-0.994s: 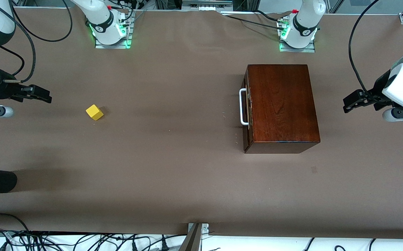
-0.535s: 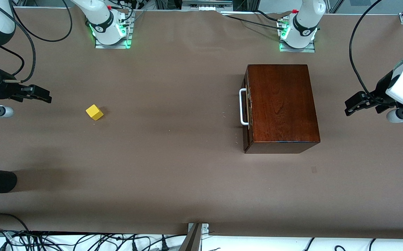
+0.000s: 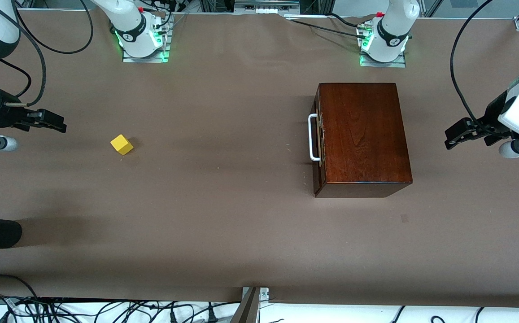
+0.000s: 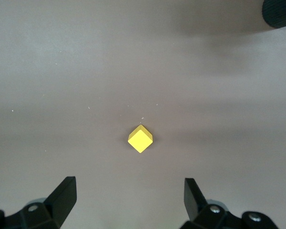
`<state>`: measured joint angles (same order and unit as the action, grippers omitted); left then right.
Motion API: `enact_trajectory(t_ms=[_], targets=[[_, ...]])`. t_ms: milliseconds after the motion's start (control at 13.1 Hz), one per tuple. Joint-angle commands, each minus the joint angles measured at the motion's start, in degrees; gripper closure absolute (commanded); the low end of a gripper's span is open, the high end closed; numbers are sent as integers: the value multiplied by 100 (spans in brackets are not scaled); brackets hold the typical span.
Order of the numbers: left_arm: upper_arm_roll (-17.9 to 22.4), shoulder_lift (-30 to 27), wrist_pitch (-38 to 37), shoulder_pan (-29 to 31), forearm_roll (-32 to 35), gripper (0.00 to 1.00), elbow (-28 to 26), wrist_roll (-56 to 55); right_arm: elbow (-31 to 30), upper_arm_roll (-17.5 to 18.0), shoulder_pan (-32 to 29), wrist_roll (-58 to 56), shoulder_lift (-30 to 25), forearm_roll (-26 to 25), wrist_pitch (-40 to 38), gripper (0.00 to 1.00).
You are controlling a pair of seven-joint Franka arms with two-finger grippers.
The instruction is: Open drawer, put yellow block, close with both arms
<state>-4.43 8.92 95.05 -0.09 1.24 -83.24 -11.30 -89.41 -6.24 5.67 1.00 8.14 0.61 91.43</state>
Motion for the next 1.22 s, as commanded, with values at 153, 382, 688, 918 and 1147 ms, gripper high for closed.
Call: enact_trajectory(t_ms=[153,382,688,918,1147], targets=[[-5,5,-4,35,-124,0,36,-21,12,35,-13,-73,-23,-87,-47,0],[-5,5,-4,35,-124,0,28,-21,12,35,-13,-73,-23,-87,-47,0],[-5,5,-4,35,-124,0,27,-21,12,35,-22,-73,-15,-87,-47,0],[-23,75,-4,9,-124,0,36,-39,12,35,-13,-65,-15,-79,-47,0],[-32,101,-4,-44,-124,0,19,-48,29,35,-22,-65,-23,-79,-38,0]])
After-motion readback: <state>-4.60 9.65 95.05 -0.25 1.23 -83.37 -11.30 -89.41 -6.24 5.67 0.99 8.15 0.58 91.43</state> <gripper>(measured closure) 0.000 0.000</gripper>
